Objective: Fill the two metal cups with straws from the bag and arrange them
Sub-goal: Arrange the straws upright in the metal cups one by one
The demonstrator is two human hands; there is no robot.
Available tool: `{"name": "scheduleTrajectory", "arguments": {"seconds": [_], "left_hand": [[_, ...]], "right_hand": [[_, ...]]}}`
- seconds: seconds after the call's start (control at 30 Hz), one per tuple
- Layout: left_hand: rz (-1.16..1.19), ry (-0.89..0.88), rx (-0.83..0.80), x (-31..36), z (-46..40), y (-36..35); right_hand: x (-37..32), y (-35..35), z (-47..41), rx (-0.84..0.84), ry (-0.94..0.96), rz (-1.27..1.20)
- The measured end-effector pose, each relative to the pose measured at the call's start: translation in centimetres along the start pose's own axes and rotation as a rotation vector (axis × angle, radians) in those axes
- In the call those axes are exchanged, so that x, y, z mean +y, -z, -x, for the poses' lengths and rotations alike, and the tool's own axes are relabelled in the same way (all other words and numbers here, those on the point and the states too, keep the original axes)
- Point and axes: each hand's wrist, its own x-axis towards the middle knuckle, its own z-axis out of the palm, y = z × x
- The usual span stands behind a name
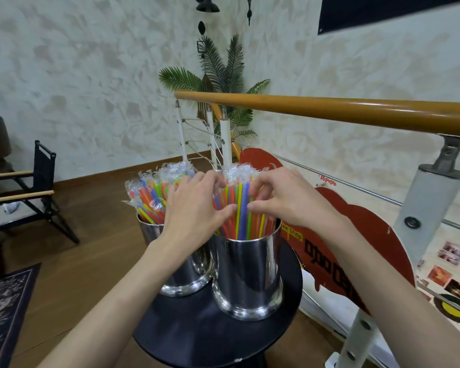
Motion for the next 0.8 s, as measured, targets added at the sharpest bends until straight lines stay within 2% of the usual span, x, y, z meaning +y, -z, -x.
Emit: {"name": "scheduleTrajectory", "arguments": {"seconds": [0.2, 0.4, 0.6, 0.8], "left_hand": [[0.171, 0.029, -0.022, -0.5, -0.2, -0.5], [0.373, 0.084, -0.113, -0.9, -0.3, -0.6], [0.358, 0.088, -0.166, -0.7, -0.4, -0.6], [0.338, 0.106, -0.149, -0.2, -0.3, -0.5]], "right_hand": [[-0.5, -3.1, -0.4, 0.093, 0.042, 0.024], [-0.7, -3.8, -0.5, 0.154, -0.020, -0.010], [-1.0, -4.1, -0.4, 0.130, -0.051, -0.015], [-1.1, -3.7, -0.2, 0.024, -0.024, -0.091]]}}
